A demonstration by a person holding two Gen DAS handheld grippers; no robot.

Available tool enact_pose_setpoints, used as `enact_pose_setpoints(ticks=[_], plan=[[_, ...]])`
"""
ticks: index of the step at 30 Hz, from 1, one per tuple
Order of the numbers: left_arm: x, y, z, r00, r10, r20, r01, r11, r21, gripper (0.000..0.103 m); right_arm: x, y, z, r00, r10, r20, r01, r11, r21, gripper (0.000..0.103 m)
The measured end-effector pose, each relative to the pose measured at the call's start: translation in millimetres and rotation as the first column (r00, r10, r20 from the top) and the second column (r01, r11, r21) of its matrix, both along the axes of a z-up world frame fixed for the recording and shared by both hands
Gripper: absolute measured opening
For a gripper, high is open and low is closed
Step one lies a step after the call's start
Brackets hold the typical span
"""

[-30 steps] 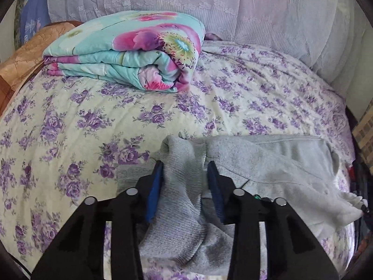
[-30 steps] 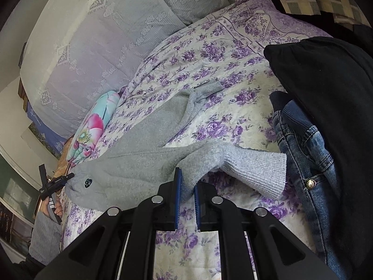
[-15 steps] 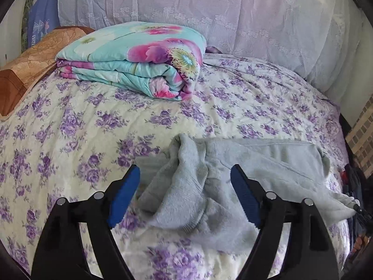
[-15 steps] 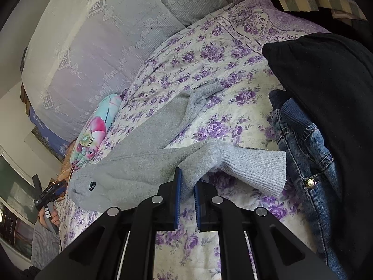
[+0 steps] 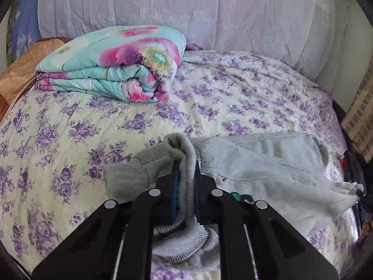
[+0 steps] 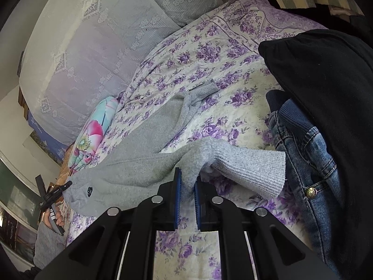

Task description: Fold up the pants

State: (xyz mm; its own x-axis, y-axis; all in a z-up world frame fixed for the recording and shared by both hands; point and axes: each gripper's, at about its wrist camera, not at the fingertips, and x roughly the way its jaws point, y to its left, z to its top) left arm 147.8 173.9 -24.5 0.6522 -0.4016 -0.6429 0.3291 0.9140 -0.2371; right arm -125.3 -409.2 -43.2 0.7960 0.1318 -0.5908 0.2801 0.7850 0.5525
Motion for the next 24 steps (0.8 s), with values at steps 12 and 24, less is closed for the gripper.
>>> enact_pose_setpoints(ticks=[12,24], plan=[[-143.6,53.0,83.7,0.985,0.008,0.175,0.038,0.966,-0.257,0.008,-35.0,-5.3,64.0,0.984,-0.049,0.172,0.075,0.986,-0.15,0.009],[-115.0,99.9,141.7,0.961,0.126,0.247,-0.032,0.935,-0.354,0.0,80.5,-22.0,144.6,0.97,0.082,0.229,-0.006,0.949,-0.314,0.008]])
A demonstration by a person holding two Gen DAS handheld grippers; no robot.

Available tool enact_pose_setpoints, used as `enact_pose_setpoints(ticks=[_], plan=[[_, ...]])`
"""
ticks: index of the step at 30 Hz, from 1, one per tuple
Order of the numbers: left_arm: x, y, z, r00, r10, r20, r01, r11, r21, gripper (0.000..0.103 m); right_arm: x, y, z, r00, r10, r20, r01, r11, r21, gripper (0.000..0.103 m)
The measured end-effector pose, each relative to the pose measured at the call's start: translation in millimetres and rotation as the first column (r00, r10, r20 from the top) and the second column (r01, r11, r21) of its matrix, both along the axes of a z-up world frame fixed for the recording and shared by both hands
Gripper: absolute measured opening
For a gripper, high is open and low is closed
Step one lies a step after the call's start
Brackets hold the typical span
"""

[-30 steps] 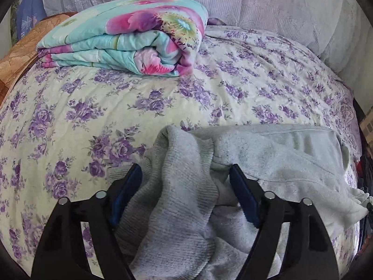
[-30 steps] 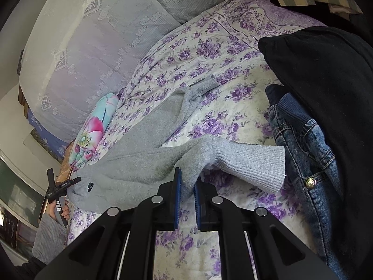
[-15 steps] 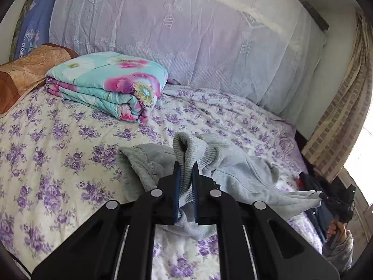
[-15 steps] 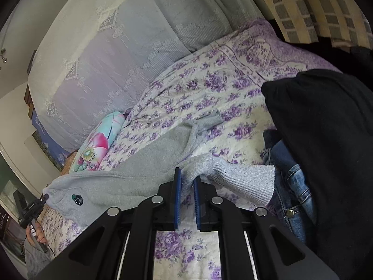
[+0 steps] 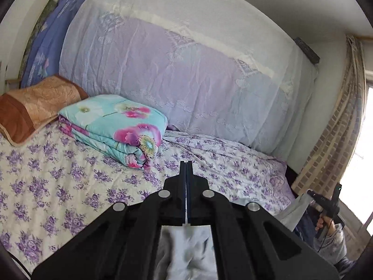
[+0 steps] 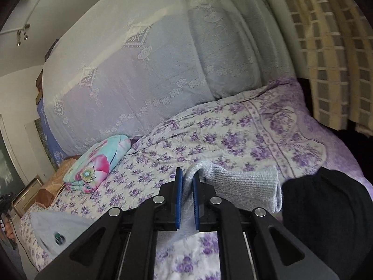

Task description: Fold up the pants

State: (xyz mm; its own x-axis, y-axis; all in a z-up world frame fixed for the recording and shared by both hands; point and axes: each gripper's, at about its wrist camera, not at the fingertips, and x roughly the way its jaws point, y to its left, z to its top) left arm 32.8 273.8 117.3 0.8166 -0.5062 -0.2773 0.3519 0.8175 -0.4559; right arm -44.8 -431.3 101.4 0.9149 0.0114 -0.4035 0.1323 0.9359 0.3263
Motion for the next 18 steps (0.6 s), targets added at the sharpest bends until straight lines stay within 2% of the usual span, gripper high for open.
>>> enact_pose_setpoints(ticks=[2,3,4,5,6,9,12,14,18], plan=[[38.2,10.2,-21.1,0.995,0.05,-0.092,-0.051,0.999,-0.007,0.0,60.0,11.0,-0.4,0.997,0.056,-0.043,-0.057,0.998,-0.029,0.007],[52.0,13.3,-37.2,0.987,0.044,-0.157,-0.049,0.998,-0.031,0.0,84.6,19.7,-1.0,0.996,0.067,-0.058,-0.071,0.996,-0.058,0.006],[61.0,13.9,-55.4,0.973,0.012,-0.228,-0.026,0.998,-0.06,0.0,102.5,28.5,-1.1,0.995,0.08,-0.061,-0.085,0.994,-0.073,0.005],[63.3,9.9,-71.6,0.959,-0.022,-0.281,0.006,0.998,-0.058,0.0,114.9,36.4,-1.9,0.993,0.098,-0.061,-0.102,0.992,-0.069,0.005],[59.6,3.4,-83.7,0.95,-0.031,-0.31,0.025,0.999,-0.02,0.0,120.8,43.1,-3.6,0.992,0.117,-0.057,-0.12,0.991,-0.055,0.005],[42.2,-19.1,-113.0,0.926,-0.042,-0.375,0.095,0.988,0.124,0.001,116.5,56.4,-13.5,0.988,0.148,-0.047,-0.15,0.988,-0.039,0.005],[33.2,-33.9,-132.1,0.906,-0.061,-0.419,0.155,0.969,0.195,0.021,100.7,54.5,-24.5,0.989,0.138,-0.053,-0.139,0.99,0.002,0.005],[33.4,-42.3,-140.5,0.9,-0.083,-0.428,0.189,0.959,0.21,0.043,88.3,47.8,-29.2,0.991,0.117,-0.063,-0.116,0.993,0.027,0.005],[47.7,-65.8,-159.5,0.874,-0.13,-0.468,0.265,0.935,0.236,0.046,59.9,28.8,-35.3,0.995,0.06,-0.08,-0.056,0.997,0.046,0.005]])
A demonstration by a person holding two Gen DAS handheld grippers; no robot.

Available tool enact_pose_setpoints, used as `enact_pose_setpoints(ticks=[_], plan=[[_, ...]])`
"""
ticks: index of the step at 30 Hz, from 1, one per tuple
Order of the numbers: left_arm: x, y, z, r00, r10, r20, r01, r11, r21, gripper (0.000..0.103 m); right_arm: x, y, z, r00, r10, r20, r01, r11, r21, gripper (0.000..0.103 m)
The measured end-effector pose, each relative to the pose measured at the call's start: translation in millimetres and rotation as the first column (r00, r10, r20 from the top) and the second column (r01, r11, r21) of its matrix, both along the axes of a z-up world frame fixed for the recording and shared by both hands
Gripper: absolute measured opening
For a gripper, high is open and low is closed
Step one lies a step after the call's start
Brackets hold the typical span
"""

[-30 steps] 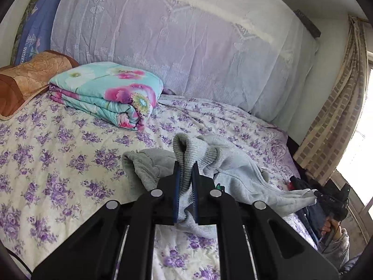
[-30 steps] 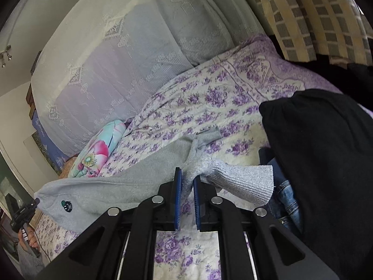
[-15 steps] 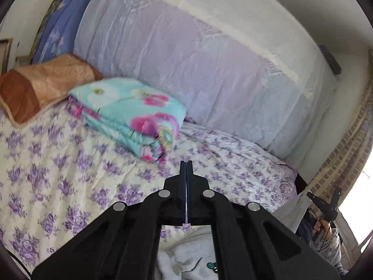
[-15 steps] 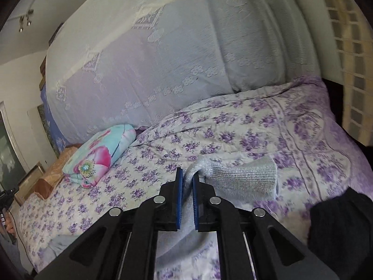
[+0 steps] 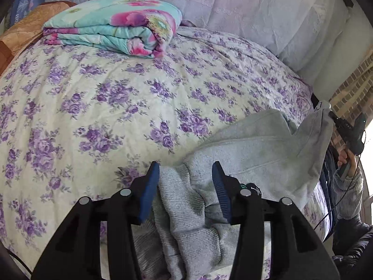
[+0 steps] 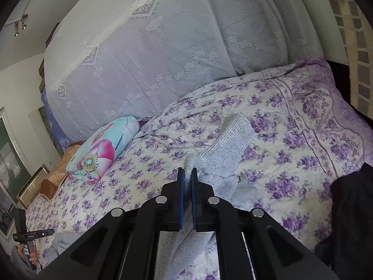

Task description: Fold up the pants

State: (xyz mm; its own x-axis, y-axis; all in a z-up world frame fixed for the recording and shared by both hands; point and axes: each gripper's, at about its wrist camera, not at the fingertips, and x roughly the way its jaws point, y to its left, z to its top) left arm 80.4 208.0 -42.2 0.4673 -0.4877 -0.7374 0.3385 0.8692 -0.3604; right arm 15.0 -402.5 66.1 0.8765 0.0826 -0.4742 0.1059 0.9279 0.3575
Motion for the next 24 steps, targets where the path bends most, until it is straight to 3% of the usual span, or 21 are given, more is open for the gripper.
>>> enact_pose_setpoints(ticks=[2,6,8,9,15,16,17,18,19,24], plan=[[6.1,-6.0,-14.5,0.999,-0.005,-0.031,0.006,0.999,0.04,0.046,-15.8,-10.1,-3.1,1.0,-0.022,-0.008,0.022,0.999,0.024,0.005],[1.0,1.4,-26.6,0.998,0.004,-0.063,-0.003,1.0,0.021,0.047,-47.2,-23.8,-11.3,0.998,-0.055,-0.021,0.055,0.998,0.042,0.005],[-4.8,9.4,-23.0,0.998,0.042,-0.056,-0.04,0.999,0.031,0.062,-60.4,-28.0,-17.6,0.997,-0.066,-0.03,0.068,0.996,0.052,0.005],[-7.3,15.2,-21.6,0.997,0.06,-0.049,-0.059,0.998,0.024,0.063,-66.1,-30.0,-21.5,0.997,-0.072,-0.034,0.074,0.996,0.057,0.005],[-1.5,-1.3,-26.4,0.998,-0.002,-0.068,0.002,1.0,0.002,0.06,-81.5,-41.2,-42.4,0.994,-0.096,-0.052,0.101,0.987,0.123,0.005],[0.3,-6.7,-27.3,0.998,-0.001,-0.056,0.001,1.0,0.015,0.055,-83.5,-42.2,-44.4,0.994,-0.098,-0.05,0.104,0.985,0.138,0.005],[1.6,-10.3,-28.3,0.999,0.002,-0.048,-0.001,1.0,0.019,0.039,-85.3,-42.5,-45.5,0.994,-0.099,-0.048,0.105,0.984,0.145,0.005],[2.0,-11.6,-28.0,0.999,-0.001,-0.042,0.001,1.0,0.01,0.03,-87.1,-42.2,-46.1,0.994,-0.099,-0.048,0.105,0.984,0.144,0.005],[0.2,-10.5,-24.8,1.0,0.01,-0.02,-0.01,1.0,0.005,0.008,-89.3,-41.8,-46.4,0.994,-0.1,-0.047,0.106,0.984,0.142,0.005],[-28.7,4.6,10.3,0.994,0.049,0.093,-0.037,0.991,-0.126,0.008,-103.8,-41.6,-41.8,0.994,-0.11,-0.024,0.113,0.985,0.131,0.005]])
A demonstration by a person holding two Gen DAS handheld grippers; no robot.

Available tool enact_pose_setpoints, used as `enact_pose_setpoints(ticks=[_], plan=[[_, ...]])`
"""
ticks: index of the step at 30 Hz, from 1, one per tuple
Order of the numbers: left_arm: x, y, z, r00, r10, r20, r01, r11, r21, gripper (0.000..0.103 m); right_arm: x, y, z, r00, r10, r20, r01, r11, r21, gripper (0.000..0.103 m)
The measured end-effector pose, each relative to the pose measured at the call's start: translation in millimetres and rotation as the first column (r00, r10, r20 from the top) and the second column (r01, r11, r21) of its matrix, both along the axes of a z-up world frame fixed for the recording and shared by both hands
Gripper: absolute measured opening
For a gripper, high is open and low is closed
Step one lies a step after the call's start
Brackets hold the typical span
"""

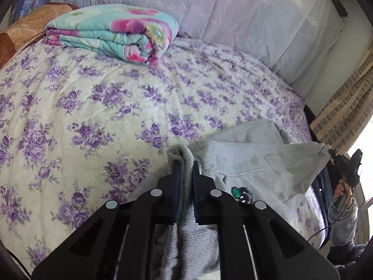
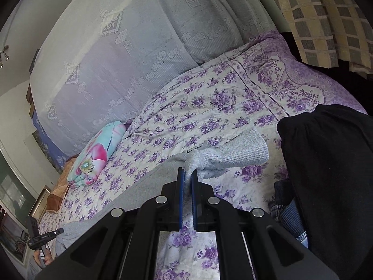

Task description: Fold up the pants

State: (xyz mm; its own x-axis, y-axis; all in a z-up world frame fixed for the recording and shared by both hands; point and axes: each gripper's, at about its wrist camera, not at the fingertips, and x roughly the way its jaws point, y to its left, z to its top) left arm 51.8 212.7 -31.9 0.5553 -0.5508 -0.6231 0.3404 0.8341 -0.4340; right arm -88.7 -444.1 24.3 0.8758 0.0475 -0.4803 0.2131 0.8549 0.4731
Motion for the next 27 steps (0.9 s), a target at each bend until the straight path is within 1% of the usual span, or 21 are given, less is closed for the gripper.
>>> enact_pose_setpoints(ticks=[3,6,9,11,12,14,15,16,17,18,19,20,21,22,24,26,27], plan=[[-10.5,2.4,26.9,0.998,0.01,0.067,-0.007,0.999,-0.053,0.008,2.9,-0.8,6.3,1.0,0.001,0.011,-0.001,1.0,-0.015,0.005],[-1.3,-0.7,49.5,0.992,0.016,0.122,-0.008,0.998,-0.068,0.008,30.1,1.9,17.9,0.999,0.033,0.007,-0.032,0.999,-0.042,0.005],[29.9,-2.5,65.4,0.988,0.052,0.147,-0.04,0.996,-0.081,0.008,83.9,11.9,40.9,0.996,0.092,0.005,-0.091,0.99,-0.111,0.005],[53.8,1.7,72.7,0.983,0.096,0.154,-0.082,0.992,-0.096,0.007,125.5,19.9,63.1,0.992,0.125,0.035,-0.119,0.983,-0.143,0.005],[67.0,5.2,76.5,0.977,0.133,0.164,-0.118,0.988,-0.096,0.007,146.7,24.7,76.2,0.989,0.135,0.053,-0.125,0.979,-0.158,0.005],[92.2,17.3,80.5,0.962,0.218,0.165,-0.2,0.972,-0.12,0.007,186.2,36.5,96.5,0.986,0.139,0.091,-0.118,0.971,-0.21,0.005],[105.8,24.6,80.1,0.95,0.267,0.161,-0.247,0.96,-0.132,0.008,203.2,43.7,101.5,0.986,0.135,0.099,-0.108,0.964,-0.242,0.005],[120.7,32.1,75.7,0.944,0.299,0.139,-0.281,0.95,-0.136,0.008,221.2,49.6,100.6,0.986,0.137,0.093,-0.109,0.959,-0.262,0.007],[136.2,38.2,68.3,0.938,0.331,0.107,-0.319,0.941,-0.117,0.008,242.2,56.8,92.7,0.989,0.138,0.043,-0.12,0.95,-0.289,0.025],[150.0,43.4,57.6,0.924,0.375,0.071,-0.369,0.925,-0.086,0.009,263.7,64.6,78.4,0.988,0.145,-0.046,-0.152,0.938,-0.31,0.047],[162.8,48.3,42.5,0.911,0.411,0.022,-0.41,0.911,-0.049,0.011,282.0,69.5,57.9,0.979,0.142,-0.147,-0.183,0.93,-0.318,0.079],[173.3,52.1,25.5,0.908,0.419,-0.033,-0.419,0.908,-0.011,0.011,289.1,72.5,38.4,0.971,0.126,-0.202,-0.188,0.927,-0.324,0.077],[177.8,56.6,9.7,0.906,0.416,-0.078,-0.417,0.909,0.011,0.011,287.8,74.0,20.7,0.966,0.123,-0.229,-0.194,0.927,-0.322,0.077],[176.5,61.4,-3.4,0.909,0.401,-0.116,-0.403,0.915,0.008,0.01,280.5,74.0,5.4,0.96,0.132,-0.246,-0.206,0.93,-0.305,0.076],[160.4,72.5,-18.2,0.92,0.363,-0.149,-0.372,0.927,-0.036,0.011,254.5,66.2,-16.3,0.957,0.144,-0.252,-0.208,0.946,-0.25,0.074],[134.6,85.2,-23.3,0.927,0.344,-0.15,-0.356,0.932,-0.066,0.011,221.2,54.3,-28.6,0.96,0.138,-0.243,-0.187,0.964,-0.192,0.068],[121.1,89.9,-24.7,0.931,0.331,-0.154,-0.346,0.935,-0.082,0.011,203.7,48.2,-32.6,0.962,0.128,-0.24,-0.17,0.972,-0.164,0.068]])
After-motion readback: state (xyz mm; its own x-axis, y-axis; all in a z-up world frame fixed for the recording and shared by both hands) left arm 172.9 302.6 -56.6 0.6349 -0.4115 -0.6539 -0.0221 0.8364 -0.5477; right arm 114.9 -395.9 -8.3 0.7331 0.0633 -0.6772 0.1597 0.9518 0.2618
